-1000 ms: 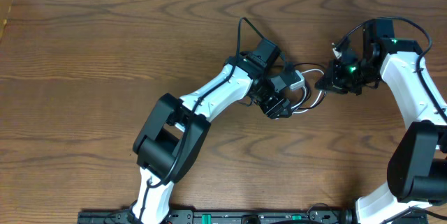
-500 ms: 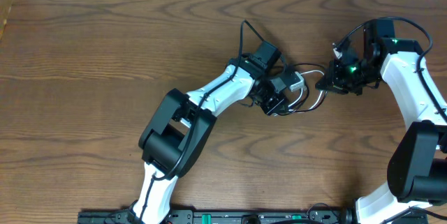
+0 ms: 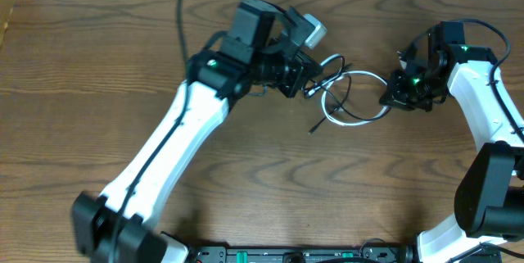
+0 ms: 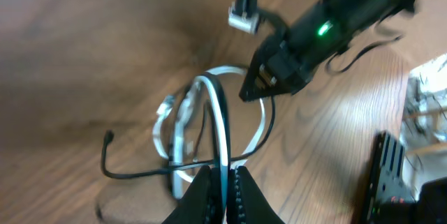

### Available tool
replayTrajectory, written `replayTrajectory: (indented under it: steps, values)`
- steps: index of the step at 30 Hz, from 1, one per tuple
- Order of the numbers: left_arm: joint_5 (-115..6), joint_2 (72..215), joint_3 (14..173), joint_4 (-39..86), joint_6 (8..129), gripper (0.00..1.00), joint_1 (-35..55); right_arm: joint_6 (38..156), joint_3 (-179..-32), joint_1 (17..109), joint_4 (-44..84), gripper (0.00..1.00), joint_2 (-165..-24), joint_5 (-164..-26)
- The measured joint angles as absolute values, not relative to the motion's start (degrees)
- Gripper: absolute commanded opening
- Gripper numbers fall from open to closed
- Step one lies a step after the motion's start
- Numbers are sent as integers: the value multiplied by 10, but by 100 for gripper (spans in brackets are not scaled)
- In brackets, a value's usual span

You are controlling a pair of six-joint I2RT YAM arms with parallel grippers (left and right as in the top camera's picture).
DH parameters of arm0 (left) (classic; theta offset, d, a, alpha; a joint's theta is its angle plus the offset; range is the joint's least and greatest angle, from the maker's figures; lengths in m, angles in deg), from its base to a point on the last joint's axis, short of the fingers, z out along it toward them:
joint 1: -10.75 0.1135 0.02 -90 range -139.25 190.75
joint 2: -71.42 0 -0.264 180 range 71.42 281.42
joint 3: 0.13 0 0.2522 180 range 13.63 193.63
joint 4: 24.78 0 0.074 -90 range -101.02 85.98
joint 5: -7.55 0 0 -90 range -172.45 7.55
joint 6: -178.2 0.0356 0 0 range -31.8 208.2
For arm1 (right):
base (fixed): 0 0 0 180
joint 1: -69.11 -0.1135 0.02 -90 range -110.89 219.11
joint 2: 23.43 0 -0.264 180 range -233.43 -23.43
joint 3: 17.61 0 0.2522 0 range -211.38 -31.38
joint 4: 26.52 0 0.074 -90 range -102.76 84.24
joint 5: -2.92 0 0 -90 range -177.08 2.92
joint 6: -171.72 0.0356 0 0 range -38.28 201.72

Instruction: Untangle cables

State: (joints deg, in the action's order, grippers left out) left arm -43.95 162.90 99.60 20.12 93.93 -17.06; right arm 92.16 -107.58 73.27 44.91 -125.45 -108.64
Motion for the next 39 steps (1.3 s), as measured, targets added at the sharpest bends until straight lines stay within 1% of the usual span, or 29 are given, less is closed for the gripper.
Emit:
replayTrajectory:
  steps: [4, 6, 9, 11, 13, 14, 16, 17, 21, 28, 31, 32, 35, 36, 38, 39]
  values:
    - [-486, 1575, 996, 204, 908, 8, -159, 985, -1076, 733, 452, 2, -1255, -1005]
    - [-527, 1538, 996, 204, 890, 7, -147, 1012, -1076, 733, 452, 5, -1255, -963]
    - [-576, 1495, 996, 204, 877, 8, -136, 1030, -1076, 733, 452, 12, -1255, -908]
    - [-606, 1470, 996, 204, 867, 7, -131, 1039, -1076, 733, 453, 12, -1255, -868]
    - [-635, 1451, 996, 206, 859, 8, -128, 1051, -1074, 733, 455, 11, -1254, -830]
    - [-649, 1442, 996, 209, 854, 7, -126, 1056, -1072, 733, 457, 9, -1254, -815]
    - [-666, 1433, 996, 216, 848, 7, -124, 1063, -1068, 733, 459, 1, -1255, -802]
    - [-671, 1432, 996, 220, 845, 8, -124, 1063, -1066, 733, 459, 1, -1255, -802]
    - [-676, 1440, 996, 252, 835, 7, -123, 1019, -1066, 733, 447, 1, -1254, -865]
    - [-665, 1499, 996, 286, 832, 8, -123, 886, -1066, 726, 436, 1, -1254, -1094]
    - [-647, 1528, 996, 287, 832, 8, -123, 862, -1066, 720, 431, 2, -1244, -1161]
    - [-641, 1539, 996, 287, 832, 8, -123, 863, -1066, 720, 425, 5, -1237, -1173]
    - [-628, 1563, 996, 287, 830, 13, -123, 881, -1071, 720, 406, 22, -1220, -1180]
    - [-626, 1571, 996, 287, 829, 15, -123, 886, -1073, 719, 398, 26, -1217, -1178]
    - [-622, 1583, 996, 287, 826, 17, -123, 892, -1076, 716, 389, 30, -1216, -1167]
    - [-621, 1588, 996, 287, 825, 17, -123, 893, -1076, 714, 387, 30, -1217, -1161]
